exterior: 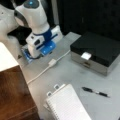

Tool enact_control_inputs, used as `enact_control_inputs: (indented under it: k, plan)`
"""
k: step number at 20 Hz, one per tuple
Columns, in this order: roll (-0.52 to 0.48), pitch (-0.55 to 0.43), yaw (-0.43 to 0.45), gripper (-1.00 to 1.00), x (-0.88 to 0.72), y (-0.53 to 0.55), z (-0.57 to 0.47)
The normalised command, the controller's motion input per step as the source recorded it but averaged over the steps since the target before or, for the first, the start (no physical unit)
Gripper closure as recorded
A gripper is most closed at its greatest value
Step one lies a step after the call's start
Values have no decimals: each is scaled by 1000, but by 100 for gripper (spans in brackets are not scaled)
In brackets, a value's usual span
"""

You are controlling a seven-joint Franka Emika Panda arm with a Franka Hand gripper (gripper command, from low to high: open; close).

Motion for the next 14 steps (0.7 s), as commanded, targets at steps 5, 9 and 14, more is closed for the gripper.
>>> enact_control_inputs:
  k: [5, 9, 14]
  plan:
    - [-58, 242, -28, -100, 220, -124, 281]
    - [-57, 273, 23, -100, 325, -82, 339]
    - [12, 357, 117, -100, 452, -122, 480]
